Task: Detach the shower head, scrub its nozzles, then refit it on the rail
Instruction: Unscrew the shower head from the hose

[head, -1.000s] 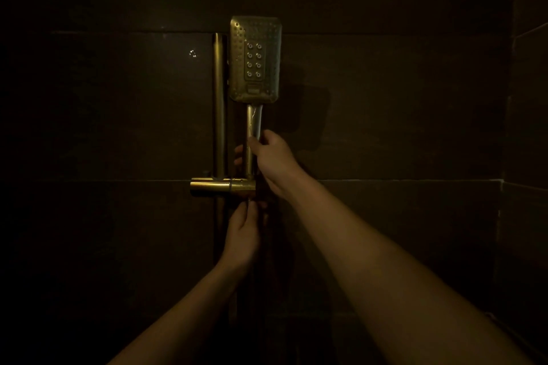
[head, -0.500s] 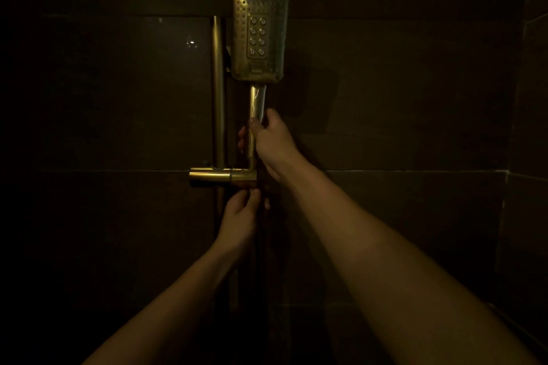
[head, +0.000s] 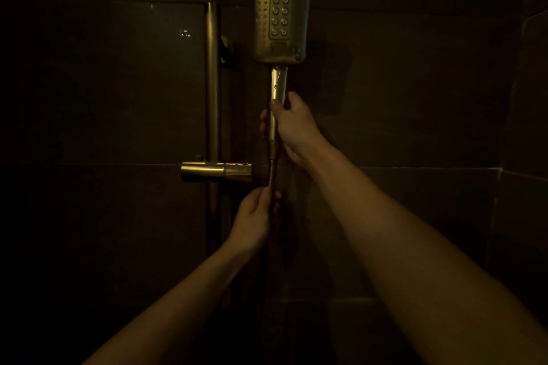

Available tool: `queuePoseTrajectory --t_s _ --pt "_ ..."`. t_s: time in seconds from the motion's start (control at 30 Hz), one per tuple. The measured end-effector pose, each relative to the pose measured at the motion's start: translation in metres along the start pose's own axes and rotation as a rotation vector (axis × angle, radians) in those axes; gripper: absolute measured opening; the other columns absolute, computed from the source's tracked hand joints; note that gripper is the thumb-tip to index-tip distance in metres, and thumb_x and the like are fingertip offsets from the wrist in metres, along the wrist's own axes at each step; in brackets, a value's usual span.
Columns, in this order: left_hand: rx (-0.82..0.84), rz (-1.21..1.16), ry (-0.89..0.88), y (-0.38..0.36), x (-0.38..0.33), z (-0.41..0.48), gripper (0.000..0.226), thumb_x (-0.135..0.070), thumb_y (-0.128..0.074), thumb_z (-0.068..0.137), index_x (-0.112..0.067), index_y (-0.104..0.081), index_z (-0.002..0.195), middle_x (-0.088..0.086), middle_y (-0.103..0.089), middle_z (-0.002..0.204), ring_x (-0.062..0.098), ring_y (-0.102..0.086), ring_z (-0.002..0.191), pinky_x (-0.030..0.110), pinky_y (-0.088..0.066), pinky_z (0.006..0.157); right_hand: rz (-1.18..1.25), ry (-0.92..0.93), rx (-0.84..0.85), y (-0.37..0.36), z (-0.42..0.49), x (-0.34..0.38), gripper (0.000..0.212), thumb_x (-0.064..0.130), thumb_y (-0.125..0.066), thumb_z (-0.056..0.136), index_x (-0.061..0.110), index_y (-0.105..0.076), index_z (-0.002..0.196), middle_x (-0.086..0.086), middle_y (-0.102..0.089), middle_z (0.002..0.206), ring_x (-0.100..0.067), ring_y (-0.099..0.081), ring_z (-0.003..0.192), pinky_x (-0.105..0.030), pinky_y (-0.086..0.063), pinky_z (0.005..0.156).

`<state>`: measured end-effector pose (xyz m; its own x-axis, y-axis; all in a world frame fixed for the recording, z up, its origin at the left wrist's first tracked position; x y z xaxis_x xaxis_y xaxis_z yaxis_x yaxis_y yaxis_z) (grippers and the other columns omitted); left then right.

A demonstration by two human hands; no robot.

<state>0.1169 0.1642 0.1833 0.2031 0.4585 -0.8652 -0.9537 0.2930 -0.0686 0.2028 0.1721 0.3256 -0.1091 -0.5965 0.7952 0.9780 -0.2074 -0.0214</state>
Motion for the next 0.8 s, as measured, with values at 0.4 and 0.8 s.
queuePoseTrajectory --t_s 0.4,0.8 --pt "0.118 -0.039 -0.023 -0.043 -0.011 0.007 0.019 -0.019 -0.040 0.104 -0.013 -0.056 0.095 -0.005 -0.054 0.070 0.002 -0.052 0.056 0.015 -0.041 0.051 0.105 -0.119 0.020 0.048 -0.028 -0.011 0.041 0.015 -0.043 0.102 0.009 -0.036 0.143 -0.009 -0.061 0.090 -0.019 -0.060 0.076 -0.038 -0.050 0.080" --pt "0.112 0.082 -0.046 -0.058 -0.004 0.002 0.018 -0.024 -0.040 0.105 -0.024 -0.052 0.092 -0.006 -0.050 0.069 0.005 -0.046 0.055 0.023 -0.036 0.052 0.169 -0.180 0.091 0.062 -0.043 -0.017 0.021 0.015 -0.045 0.101 0.006 -0.054 0.118 -0.008 -0.061 0.088 -0.018 -0.059 0.073 -0.036 -0.052 0.072"
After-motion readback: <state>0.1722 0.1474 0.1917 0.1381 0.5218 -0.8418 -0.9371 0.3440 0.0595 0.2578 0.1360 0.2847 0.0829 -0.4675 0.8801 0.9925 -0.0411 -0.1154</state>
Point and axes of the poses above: each hand's wrist, its own z-axis towards the middle knuckle, its own y-axis out of the back of the hand, x = y × z, the point moved 1 cm from there along z, towards the middle knuckle
